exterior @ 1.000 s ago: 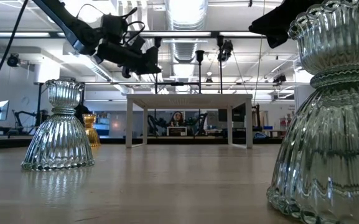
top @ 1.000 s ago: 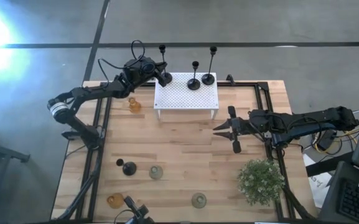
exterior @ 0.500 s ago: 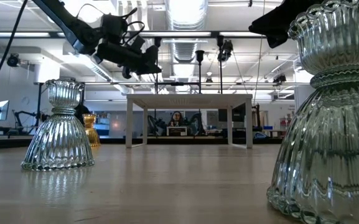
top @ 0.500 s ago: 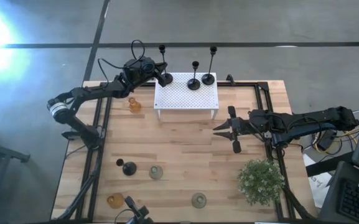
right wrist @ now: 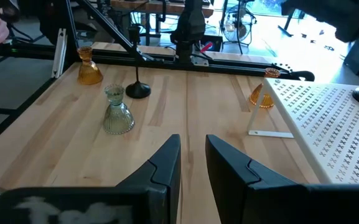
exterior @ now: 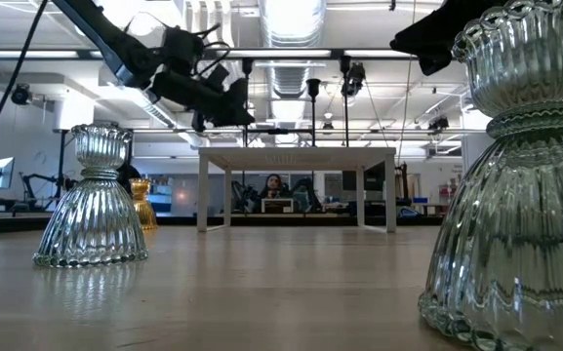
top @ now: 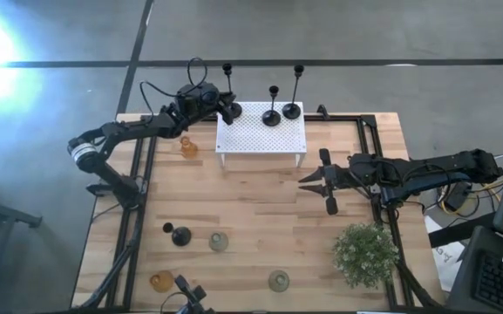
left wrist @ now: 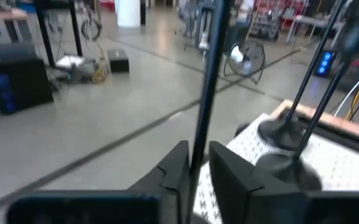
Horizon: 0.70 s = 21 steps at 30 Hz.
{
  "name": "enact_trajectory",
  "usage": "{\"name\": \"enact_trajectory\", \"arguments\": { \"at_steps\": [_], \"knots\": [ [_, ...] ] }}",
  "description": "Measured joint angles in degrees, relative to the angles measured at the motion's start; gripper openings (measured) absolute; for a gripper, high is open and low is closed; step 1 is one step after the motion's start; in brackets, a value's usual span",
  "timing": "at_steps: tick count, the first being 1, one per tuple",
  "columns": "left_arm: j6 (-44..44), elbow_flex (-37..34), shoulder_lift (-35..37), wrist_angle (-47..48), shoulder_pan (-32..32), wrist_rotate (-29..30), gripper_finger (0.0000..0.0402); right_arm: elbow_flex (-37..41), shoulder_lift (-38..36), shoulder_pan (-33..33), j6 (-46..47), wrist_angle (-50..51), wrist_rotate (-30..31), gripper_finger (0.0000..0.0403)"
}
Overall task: Pick & Place candle stick holders
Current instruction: Put the black candle holder on the shelf
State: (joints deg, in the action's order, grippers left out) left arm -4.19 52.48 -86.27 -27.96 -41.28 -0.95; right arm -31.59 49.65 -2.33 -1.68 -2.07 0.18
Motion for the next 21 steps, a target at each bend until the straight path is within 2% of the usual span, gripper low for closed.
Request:
{"name": "enact_trajectory", "arguments": {
  "at_steps": [11,15,21],
  "knots": [
    [-0.6,0.1,1.4,2.5,-0.2,0.2,0.0175,0.0,0.0,0.0,0.2,0.2,0.0,0.0068],
    [1.5,0.1,5.6,9.6,-0.3,0.6,0.0194,0.1,0.0,0.0,0.4,0.2,-0.1,0.0068],
    [3.6,0.1,16.1,22.8,-0.3,0.6,0.0199,0.3,0.0,0.0,1.3,0.6,-0.2,0.0068]
  ]
}}
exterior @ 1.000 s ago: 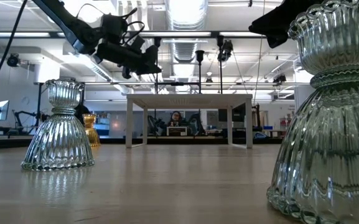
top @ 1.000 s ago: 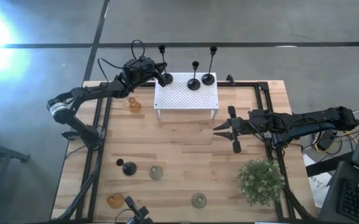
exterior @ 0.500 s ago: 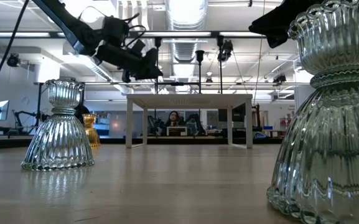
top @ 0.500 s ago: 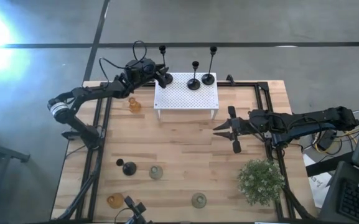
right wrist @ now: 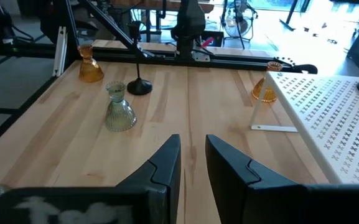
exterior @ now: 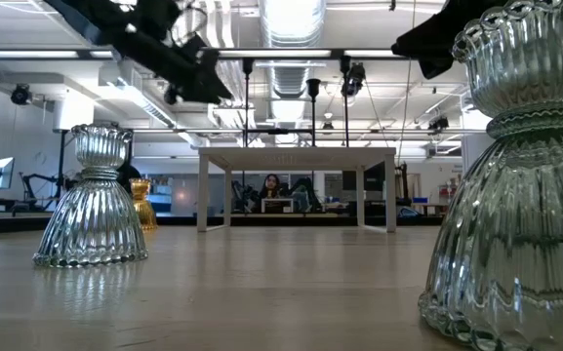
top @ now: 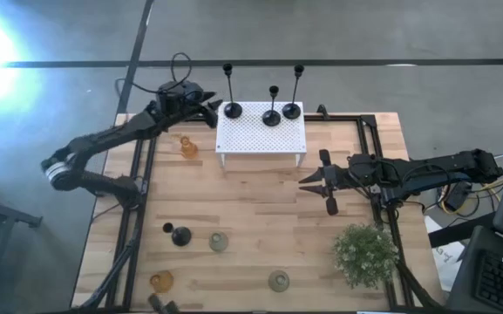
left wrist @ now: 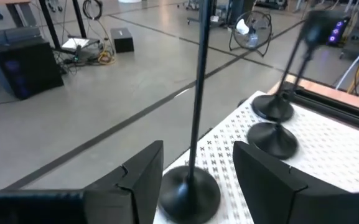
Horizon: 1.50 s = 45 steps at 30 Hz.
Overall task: Pick & Place candle stick holders
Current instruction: Put the black candle holder on the shelf
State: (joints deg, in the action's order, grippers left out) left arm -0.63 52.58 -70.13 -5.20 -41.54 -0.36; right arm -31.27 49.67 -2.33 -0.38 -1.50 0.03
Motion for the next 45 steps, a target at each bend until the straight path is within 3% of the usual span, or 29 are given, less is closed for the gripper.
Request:
{"name": "enact_trajectory", "arguments": {
  "at_steps": [4,12,19,26,30,36,42,45],
  "knots": [
    [0.6,0.0,8.6,10.0,0.1,-0.6,0.0199,0.0,0.0,0.0,0.2,0.0,0.0,0.0068],
    [0.1,0.1,26.1,30.8,0.3,-9.9,0.0195,0.0,0.0,0.0,0.4,-0.1,0.0,0.0068],
    [-4.6,0.1,39.2,54.2,0.7,-14.3,0.0194,0.1,0.0,0.0,1.5,-0.2,0.1,0.0068],
    [-12.9,-1.3,50.8,67.5,0.8,-19.1,0.0192,0.1,0.0,0.0,2.0,-0.6,0.2,0.0068],
    [-19.6,-4.9,57.5,69.4,0.8,-23.1,0.0192,0.1,0.0,0.0,3.2,-0.8,1.1,0.0068],
    [-25.6,-12.5,66.6,59.3,0.7,-31.3,0.0192,0.1,0.0,0.0,3.8,-0.8,3.2,0.0068],
    [-26.5,-19.2,69.9,59.5,0.7,-36.7,0.0192,0.1,0.0,0.0,6.0,-0.6,3.3,0.0068],
    [-24.6,-20.9,69.9,59.2,0.7,-36.6,0.0192,0.2,-0.1,0.0,6.0,-0.5,4.4,0.0068]
  ]
}}
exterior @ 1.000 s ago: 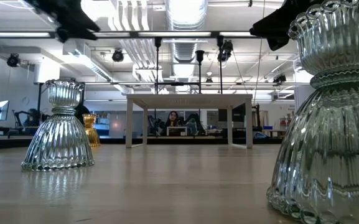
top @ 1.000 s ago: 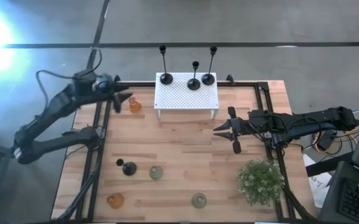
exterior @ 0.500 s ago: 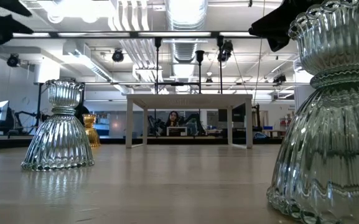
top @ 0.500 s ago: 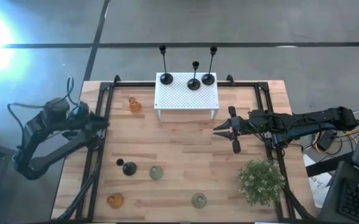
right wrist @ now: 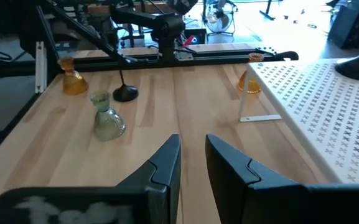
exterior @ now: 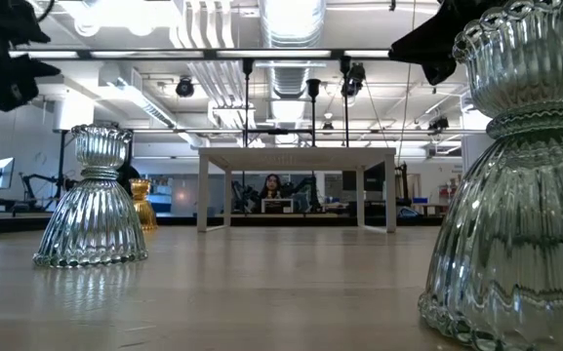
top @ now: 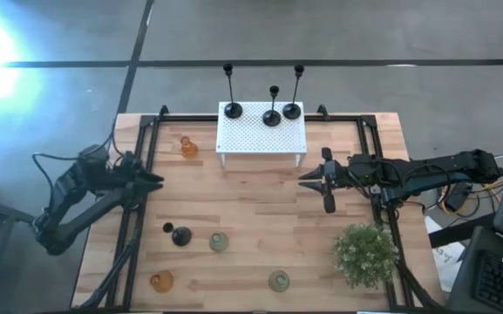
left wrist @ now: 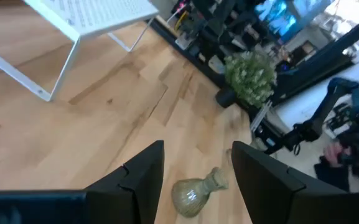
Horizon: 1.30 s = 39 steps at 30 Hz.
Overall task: Pick & Place candle stick holders
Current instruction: Put the black candle holder on the shelf
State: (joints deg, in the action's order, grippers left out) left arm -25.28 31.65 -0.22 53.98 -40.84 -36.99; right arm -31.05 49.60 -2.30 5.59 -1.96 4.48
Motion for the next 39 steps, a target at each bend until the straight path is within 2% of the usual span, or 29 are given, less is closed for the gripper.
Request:
{"name": "enact_trajectory", "arguments": {
  "at_steps": [2,7,11,16,22,25,28,31,35,37,39],
  "knots": [
    [0.8,-1.4,0.1,-0.7,0.0,-0.3,0.0192,0.0,-0.1,0.1,0.0,0.0,-0.4,0.0068],
    [4.9,-1.9,0.1,-2.3,0.0,-0.7,0.0192,0.0,-2.2,1.3,1.7,1.0,-7.6,0.0068],
    [7.8,-1.7,0.1,-1.9,0.0,-1.3,0.0192,0.0,-6.3,2.8,4.9,7.3,-7.7,0.0068],
    [10.5,-3.3,0.1,-2.2,0.0,-1.0,0.0192,0.2,-10.8,3.5,6.6,11.6,-1.0,0.0068],
    [7.8,-3.6,0.1,-8.2,0.0,3.2,0.0192,0.2,-14.1,3.5,3.7,11.4,9.0,0.0068],
    [4.8,-3.6,0.0,-14.8,0.0,6.6,0.0192,0.0,-14.4,3.5,3.4,10.8,10.7,0.0068],
    [3.3,-3.9,-1.3,-26.1,0.0,7.0,0.0192,0.0,-14.2,3.4,3.4,10.2,10.7,0.0068],
    [4.6,-3.8,-4.4,-34.4,0.0,11.2,0.0192,0.0,-13.7,3.4,3.4,10.3,10.7,0.0068],
    [14.4,-4.0,-14.0,-35.5,0.0,22.2,0.0192,0.0,-12.7,3.4,3.4,10.2,10.7,0.0068],
    [17.8,-4.0,-20.0,-36.9,0.4,20.2,0.0192,0.1,-12.2,3.4,3.4,10.2,10.7,0.0068],
    [20.5,-4.0,-25.2,-41.1,2.1,11.3,0.0192,0.1,-11.9,3.4,3.4,10.2,10.6,0.0068]
  ]
}}
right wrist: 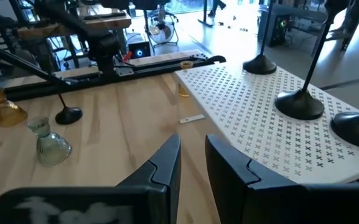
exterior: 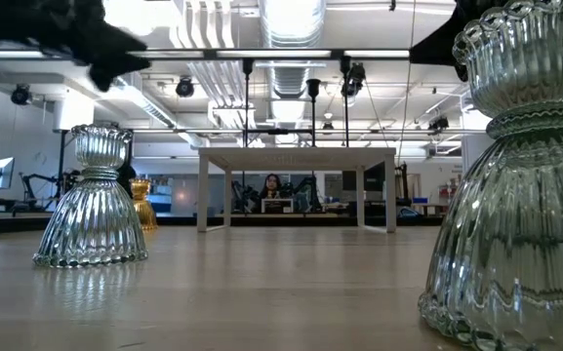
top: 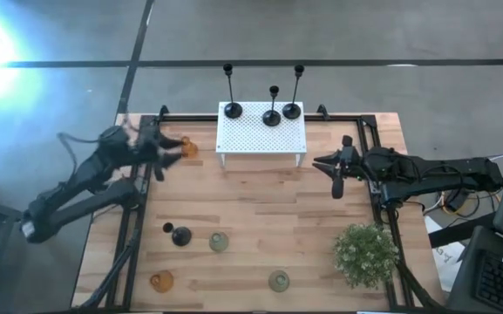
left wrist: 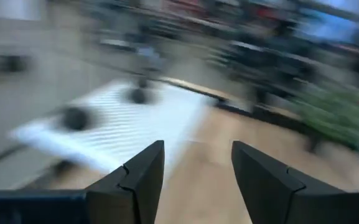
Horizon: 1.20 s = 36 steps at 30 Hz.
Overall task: Pick & Place candle stick holders
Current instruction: Put the black candle holder on the shelf
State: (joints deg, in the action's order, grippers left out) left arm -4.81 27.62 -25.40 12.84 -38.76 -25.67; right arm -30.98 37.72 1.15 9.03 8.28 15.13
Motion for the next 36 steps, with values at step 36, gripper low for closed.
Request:
{"name": "enact_trajectory", "arguments": {
  "at_steps": [36],
  "knots": [
    [-11.3,-4.0,10.2,0.6,37.2,21.1,0.0192,0.0,8.0,0.0,1.5,2.2,-0.1,0.0068]
  ]
}}
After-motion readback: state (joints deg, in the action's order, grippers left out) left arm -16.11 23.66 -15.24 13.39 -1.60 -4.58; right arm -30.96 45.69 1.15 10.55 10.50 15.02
